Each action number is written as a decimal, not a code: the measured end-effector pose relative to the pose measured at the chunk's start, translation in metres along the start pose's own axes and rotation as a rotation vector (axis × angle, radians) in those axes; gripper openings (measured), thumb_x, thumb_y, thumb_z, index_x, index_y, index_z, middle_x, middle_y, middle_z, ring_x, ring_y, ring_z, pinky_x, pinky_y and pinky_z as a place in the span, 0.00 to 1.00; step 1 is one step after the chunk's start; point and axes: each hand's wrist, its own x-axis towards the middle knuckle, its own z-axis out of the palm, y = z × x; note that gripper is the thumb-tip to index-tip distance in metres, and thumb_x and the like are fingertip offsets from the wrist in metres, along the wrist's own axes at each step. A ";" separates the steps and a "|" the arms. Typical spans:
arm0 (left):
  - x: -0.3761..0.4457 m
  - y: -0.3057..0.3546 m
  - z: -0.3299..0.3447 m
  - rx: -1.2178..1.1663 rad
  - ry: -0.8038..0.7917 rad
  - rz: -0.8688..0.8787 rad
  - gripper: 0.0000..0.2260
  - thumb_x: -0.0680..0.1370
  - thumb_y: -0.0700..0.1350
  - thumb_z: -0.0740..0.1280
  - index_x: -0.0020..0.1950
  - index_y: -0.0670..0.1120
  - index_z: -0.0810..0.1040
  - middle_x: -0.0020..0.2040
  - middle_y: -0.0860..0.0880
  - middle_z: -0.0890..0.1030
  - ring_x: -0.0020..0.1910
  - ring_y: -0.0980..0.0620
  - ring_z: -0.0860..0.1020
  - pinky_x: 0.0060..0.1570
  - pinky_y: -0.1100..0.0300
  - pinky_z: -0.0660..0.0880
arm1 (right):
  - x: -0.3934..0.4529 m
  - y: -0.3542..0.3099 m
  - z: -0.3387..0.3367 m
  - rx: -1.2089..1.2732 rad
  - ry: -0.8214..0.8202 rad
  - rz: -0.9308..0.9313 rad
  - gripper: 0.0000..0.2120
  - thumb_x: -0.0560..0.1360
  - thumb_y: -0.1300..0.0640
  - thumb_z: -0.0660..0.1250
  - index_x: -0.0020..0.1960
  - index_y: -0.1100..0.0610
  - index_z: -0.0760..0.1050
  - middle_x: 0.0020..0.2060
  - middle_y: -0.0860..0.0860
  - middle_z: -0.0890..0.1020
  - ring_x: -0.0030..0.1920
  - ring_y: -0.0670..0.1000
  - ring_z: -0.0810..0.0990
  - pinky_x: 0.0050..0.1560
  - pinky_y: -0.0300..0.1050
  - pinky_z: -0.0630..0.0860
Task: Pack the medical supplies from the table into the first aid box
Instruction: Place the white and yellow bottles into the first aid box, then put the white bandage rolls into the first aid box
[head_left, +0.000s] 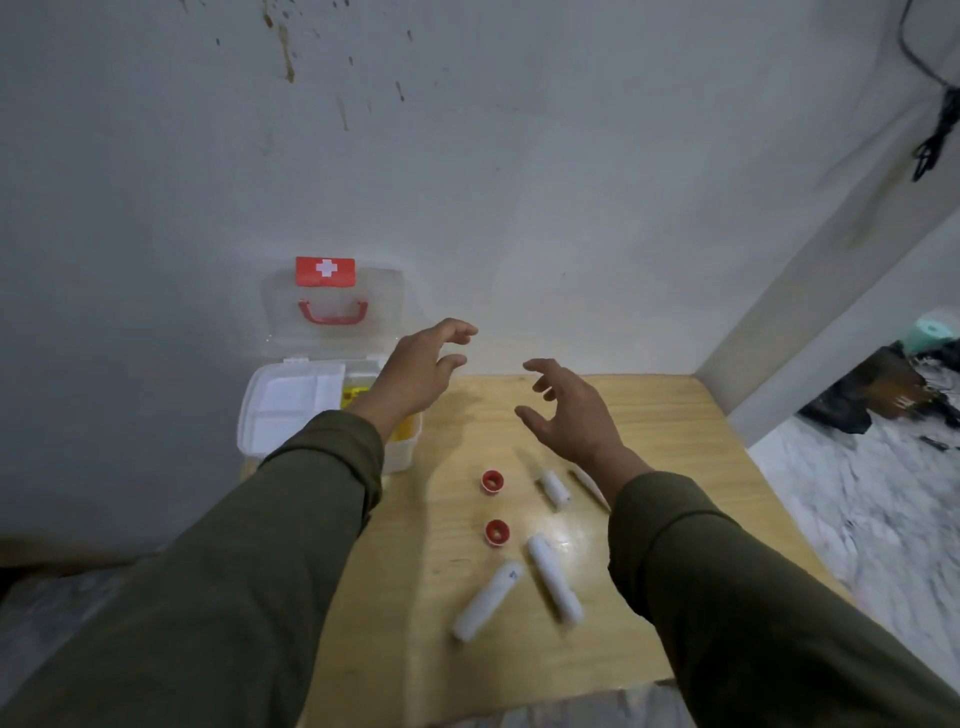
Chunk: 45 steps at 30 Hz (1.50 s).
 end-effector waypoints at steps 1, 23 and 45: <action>-0.004 0.006 0.008 -0.006 0.019 -0.013 0.15 0.79 0.40 0.64 0.64 0.51 0.73 0.61 0.52 0.79 0.60 0.51 0.75 0.56 0.63 0.67 | -0.005 0.009 -0.005 -0.001 -0.015 -0.013 0.25 0.71 0.51 0.71 0.65 0.49 0.67 0.51 0.49 0.78 0.46 0.46 0.75 0.47 0.42 0.73; -0.165 0.016 0.139 0.046 -0.068 -0.482 0.17 0.69 0.46 0.75 0.57 0.53 0.77 0.52 0.53 0.81 0.51 0.54 0.78 0.50 0.63 0.72 | -0.119 0.090 0.031 0.184 -0.456 -0.051 0.26 0.70 0.52 0.72 0.66 0.50 0.68 0.47 0.49 0.76 0.46 0.46 0.73 0.50 0.43 0.72; -0.187 0.013 0.122 0.182 -0.074 -0.471 0.09 0.74 0.46 0.69 0.54 0.53 0.78 0.50 0.49 0.81 0.48 0.51 0.79 0.49 0.58 0.76 | -0.115 0.067 0.028 0.225 -0.646 0.053 0.19 0.72 0.59 0.66 0.61 0.53 0.67 0.40 0.54 0.77 0.41 0.51 0.75 0.38 0.41 0.70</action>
